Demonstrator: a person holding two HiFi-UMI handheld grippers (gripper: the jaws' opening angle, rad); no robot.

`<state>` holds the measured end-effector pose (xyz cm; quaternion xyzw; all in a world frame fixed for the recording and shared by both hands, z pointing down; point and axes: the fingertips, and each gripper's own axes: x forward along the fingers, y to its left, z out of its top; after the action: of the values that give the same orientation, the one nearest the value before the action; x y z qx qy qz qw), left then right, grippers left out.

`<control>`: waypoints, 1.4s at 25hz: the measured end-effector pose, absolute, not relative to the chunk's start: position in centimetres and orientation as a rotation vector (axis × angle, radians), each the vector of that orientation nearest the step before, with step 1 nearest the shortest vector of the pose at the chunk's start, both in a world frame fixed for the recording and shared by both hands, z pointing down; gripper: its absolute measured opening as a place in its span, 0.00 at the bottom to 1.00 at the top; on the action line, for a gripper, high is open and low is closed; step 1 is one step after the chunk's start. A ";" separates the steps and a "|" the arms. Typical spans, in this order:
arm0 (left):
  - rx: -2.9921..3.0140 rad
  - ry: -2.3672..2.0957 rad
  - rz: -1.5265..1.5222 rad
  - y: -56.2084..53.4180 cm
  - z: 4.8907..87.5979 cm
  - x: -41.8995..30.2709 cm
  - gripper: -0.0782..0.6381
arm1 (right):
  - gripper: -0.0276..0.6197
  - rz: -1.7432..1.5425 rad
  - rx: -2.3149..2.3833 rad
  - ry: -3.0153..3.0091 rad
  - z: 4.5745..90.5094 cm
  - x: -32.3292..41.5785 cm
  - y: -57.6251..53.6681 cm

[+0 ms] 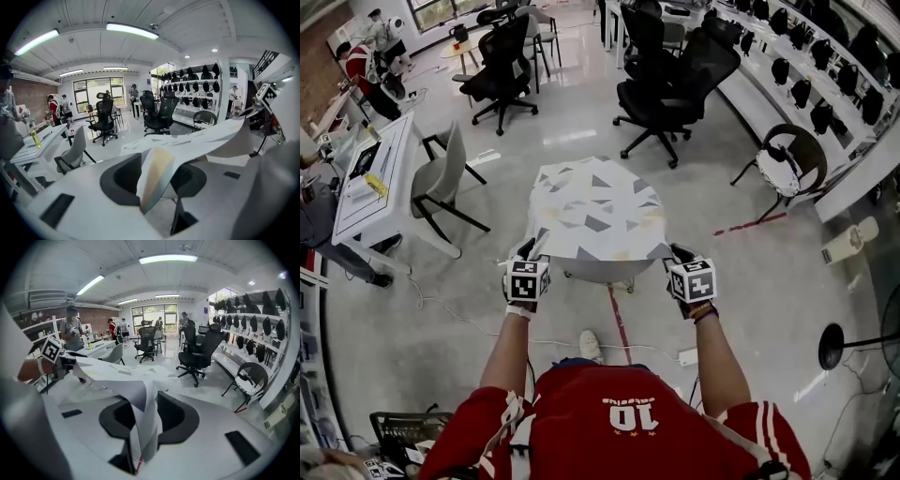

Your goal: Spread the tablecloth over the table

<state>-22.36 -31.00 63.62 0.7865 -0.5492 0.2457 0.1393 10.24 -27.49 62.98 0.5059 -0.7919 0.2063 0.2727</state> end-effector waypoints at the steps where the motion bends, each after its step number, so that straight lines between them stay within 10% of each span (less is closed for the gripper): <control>1: 2.258 -1.588 0.720 -30.6 64.0 -22.6 0.33 | 0.19 0.551 1.342 -2.128 63.1 10.3 -27.0; 35: 2.219 -1.637 0.663 -21.6 62.6 -22.3 0.31 | 0.25 0.612 1.404 -2.235 60.5 15.5 -20.9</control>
<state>-22.29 -21.63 62.61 0.7733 -0.5706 0.2311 0.1519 15.53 -20.92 60.54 0.5062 -0.8058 0.2205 0.2142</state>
